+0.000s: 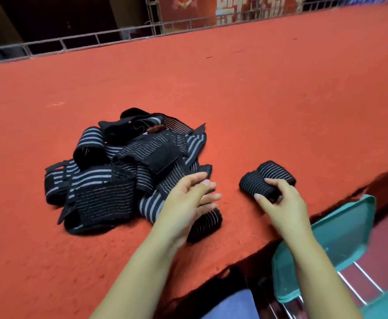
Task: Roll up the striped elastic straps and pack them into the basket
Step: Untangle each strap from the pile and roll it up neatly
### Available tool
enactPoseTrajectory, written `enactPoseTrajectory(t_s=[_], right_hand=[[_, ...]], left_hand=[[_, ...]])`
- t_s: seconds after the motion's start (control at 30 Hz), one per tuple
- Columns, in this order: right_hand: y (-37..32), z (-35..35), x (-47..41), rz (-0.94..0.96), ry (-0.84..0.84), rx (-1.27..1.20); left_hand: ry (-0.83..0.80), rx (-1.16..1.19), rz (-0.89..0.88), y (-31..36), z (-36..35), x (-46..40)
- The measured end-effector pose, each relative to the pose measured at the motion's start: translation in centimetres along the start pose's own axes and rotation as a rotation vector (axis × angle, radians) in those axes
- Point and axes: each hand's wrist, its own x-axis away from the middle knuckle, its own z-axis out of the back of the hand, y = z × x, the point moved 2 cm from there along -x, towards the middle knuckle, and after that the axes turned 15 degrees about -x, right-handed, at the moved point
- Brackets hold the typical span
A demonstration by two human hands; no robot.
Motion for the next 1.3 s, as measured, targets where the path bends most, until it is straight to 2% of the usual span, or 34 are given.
enactPoseTrajectory(t_s=[0.17,0.27,0.4,0.53,0.67,0.77,0.83,0.9,0.97,1.1,1.23,1.3], right_hand=[[0.8,-0.2,0.0,0.009,0.023,0.124],[0.8,-0.1,0.4,0.023,0.099,0.186],[-0.2,-0.2,1.0,-0.007,0.124,0.187],[-3.0,-1.0,1.5,0.113,0.12,0.126],[-6.5,-4.0,2.0,0.22,0.009,0.064],[-9.2,-8.3,1.6,0.28,-0.195,0.09],[-10.5,-11.7,0.6,0.234,-0.384,0.13],[-11.2,-14.1,-0.6,0.117,-0.476,0.147],[-11.4,-14.8,-1.6,0.03,-0.458,0.135],[-11.4,-14.5,-2.0,0.046,-0.36,0.138],[-11.2,-14.5,-1.7,-0.074,-0.43,0.192],[-11.6,-14.1,-1.3,-0.083,-0.402,0.155]], left_hand=[[-0.007,-0.015,0.009,-0.2,0.0,-0.1],[-0.004,-0.008,0.008,-0.2,0.2,0.0],[-0.006,0.0,-0.019,-0.1,0.5,0.5],[0.027,0.012,-0.055,0.1,1.7,1.4],[0.1,0.034,-0.055,-0.2,4.1,2.5],[0.166,0.072,-0.047,-0.4,6.3,3.4],[0.212,0.103,-0.038,-0.6,7.8,3.9],[0.258,0.122,-0.029,-0.8,9.3,4.5],[0.293,0.139,-0.022,-1.1,10.9,5.0],[0.343,0.178,-0.008,-1.6,13.1,5.8],[0.333,0.181,-0.002,-1.7,13.7,6.4],[0.328,0.173,-0.006,-1.7,13.9,6.7]])
